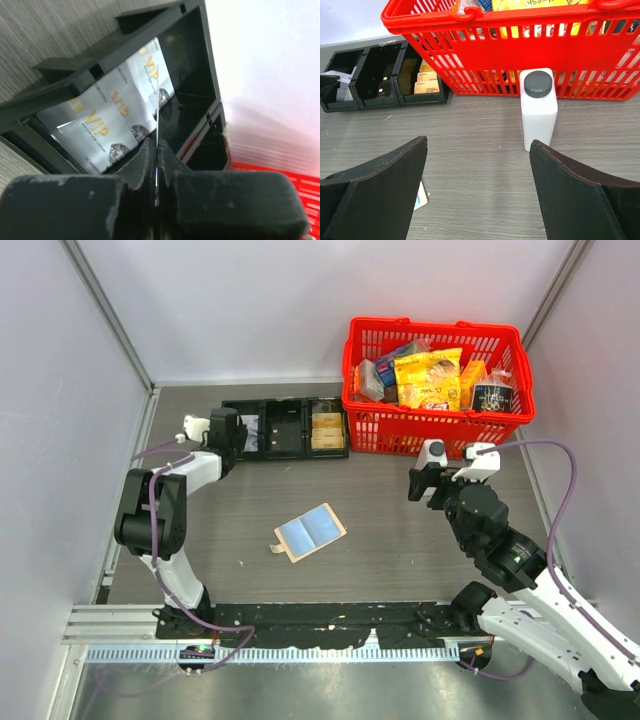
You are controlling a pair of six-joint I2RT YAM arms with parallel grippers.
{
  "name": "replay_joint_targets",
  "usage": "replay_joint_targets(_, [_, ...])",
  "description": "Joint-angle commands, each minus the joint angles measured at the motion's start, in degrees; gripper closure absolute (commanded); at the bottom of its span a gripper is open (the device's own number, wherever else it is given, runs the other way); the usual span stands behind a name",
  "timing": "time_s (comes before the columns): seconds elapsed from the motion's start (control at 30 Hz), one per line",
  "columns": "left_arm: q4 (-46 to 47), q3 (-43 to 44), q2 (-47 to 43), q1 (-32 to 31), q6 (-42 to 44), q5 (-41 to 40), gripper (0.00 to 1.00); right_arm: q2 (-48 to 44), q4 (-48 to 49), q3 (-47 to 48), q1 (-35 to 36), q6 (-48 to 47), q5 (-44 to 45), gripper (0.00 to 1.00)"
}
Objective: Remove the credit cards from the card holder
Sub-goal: Place the credit card in the storage box.
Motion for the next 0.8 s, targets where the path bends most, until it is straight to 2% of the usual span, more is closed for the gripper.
replay_joint_targets(0.0, [-0.2, 1.8, 0.7, 0.2, -3.9, 1.2, 0.90, -0.2, 0.5, 0.8, -0.1, -0.7, 1.5, 0.12])
replay_joint_targets(0.13, [0.0, -1.7, -2.1, 0.2, -4.8, 1.5, 0.75, -0.9, -0.1, 1.2, 0.0, -0.3, 1.9, 0.12])
replay_joint_targets(0.33, [-2.3, -5.9, -9.3, 0.2, -5.6, 2.2, 0.60, -1.9, -1.7, 2.6, 0.0, 0.0, 2.6, 0.12])
replay_joint_targets(0.6, [-8.1, -11.9, -23.7, 0.2, -2.2, 4.7, 0.54, -4.1, -5.6, 5.7, -0.1, -1.0, 5.8, 0.12])
replay_joint_targets(0.77, [-20.5, -6.6, -26.9, 0.7, 6.9, 6.6, 0.49, -4.2, -6.8, 6.2, 0.0, -1.4, 6.1, 0.11])
